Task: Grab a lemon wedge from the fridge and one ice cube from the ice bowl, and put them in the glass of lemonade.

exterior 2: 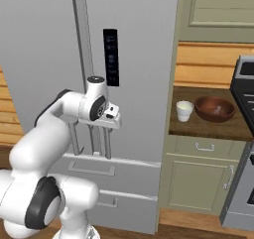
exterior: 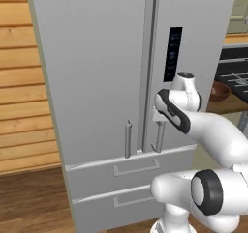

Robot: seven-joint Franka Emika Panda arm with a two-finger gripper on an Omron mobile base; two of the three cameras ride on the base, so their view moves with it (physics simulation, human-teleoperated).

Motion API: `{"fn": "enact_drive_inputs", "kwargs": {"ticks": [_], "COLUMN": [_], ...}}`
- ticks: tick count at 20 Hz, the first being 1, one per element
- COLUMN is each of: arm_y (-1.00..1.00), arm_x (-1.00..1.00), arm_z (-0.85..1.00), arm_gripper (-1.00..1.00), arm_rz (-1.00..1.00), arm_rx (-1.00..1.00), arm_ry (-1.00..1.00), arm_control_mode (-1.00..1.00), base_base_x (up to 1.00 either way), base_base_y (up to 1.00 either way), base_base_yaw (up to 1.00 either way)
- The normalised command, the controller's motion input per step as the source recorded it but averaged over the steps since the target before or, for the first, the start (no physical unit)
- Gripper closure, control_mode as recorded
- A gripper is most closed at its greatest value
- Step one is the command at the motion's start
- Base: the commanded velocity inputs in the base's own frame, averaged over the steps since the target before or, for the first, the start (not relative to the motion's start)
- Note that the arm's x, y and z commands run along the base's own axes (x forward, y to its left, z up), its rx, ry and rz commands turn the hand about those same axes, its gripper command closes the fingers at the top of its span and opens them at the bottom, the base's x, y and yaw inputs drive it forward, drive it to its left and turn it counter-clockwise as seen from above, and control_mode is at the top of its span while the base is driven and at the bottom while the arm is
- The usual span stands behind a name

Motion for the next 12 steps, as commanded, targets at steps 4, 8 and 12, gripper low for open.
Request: {"fn": "enact_drive_inputs", "kwargs": {"ticks": [4,8,12], "arm_y": [0.00,0.00,0.00], "arm_x": [0.08,0.00,0.05], "arm_z": [-0.41,-0.11,-0.07], "arm_gripper": [-1.00,-1.00,-1.00], "arm_rz": [0.00,0.00,0.00], "arm_rx": [0.01,0.05,0.01], "arm_ry": [-0.03,-0.21,-0.18], "arm_control_mode": [-1.00,-1.00,-1.00], "base_base_x": [0.00,0.00,0.00], "base_base_y": [0.00,0.00,0.00], "base_base_yaw": [0.00,0.00,0.00]}}
